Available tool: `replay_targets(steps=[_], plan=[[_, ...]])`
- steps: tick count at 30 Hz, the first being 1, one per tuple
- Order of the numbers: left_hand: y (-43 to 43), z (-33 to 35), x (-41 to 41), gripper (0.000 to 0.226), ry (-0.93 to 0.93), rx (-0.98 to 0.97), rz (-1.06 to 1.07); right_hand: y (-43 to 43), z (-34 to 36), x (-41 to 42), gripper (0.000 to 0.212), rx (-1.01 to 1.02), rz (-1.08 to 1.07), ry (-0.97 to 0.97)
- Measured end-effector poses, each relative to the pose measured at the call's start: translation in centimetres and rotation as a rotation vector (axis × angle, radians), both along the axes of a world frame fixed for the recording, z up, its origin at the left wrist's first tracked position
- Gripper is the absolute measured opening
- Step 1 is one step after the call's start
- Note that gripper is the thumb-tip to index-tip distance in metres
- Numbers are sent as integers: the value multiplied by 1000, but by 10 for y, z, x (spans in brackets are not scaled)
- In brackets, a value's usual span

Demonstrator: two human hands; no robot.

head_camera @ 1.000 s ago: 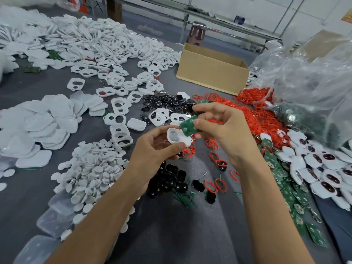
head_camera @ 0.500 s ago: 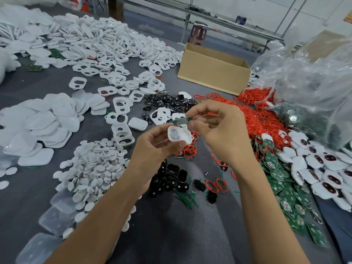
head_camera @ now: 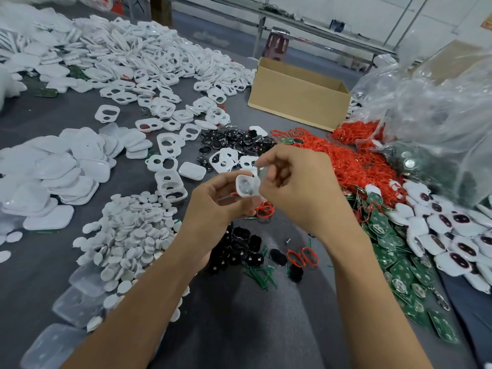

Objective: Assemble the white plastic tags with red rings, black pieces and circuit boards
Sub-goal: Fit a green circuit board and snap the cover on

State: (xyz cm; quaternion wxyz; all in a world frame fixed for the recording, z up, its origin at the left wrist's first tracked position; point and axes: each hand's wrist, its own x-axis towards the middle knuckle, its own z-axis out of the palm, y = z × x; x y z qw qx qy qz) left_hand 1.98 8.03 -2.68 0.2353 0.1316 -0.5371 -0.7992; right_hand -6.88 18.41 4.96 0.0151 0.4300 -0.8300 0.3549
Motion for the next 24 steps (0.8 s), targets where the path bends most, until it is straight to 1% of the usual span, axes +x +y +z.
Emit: replay_targets(steps=[3, 5, 7, 9, 11, 14, 20, 24], plan=[[3, 0, -1, 39, -6, -39, 13, -5, -4, 6, 10, 65, 31, -5], [4, 0, -1, 39, -10, -52, 9, -7, -6, 6, 6, 73, 49, -33], [4, 0, 0, 44, -3, -48, 3, -5, -6, 3, 9, 79, 64, -50], [3, 1, 0, 48, 12, -11, -2, -1, -4, -3, 15, 120, 80, -3], [0, 0, 0, 48, 29, 27, -9, 5, -2, -9, 22, 161, 92, 55], [-2, -1, 0, 47, 44, 48, -25, 9, -3, -14, 27, 177, 100, 76], [-2, -1, 0, 45, 39, 38, -42, 8, -3, -15, 23, 199, 120, 136], [0, 0, 0, 46, 34, 36, -53, 12, -2, -16, 19, 167, 101, 140]])
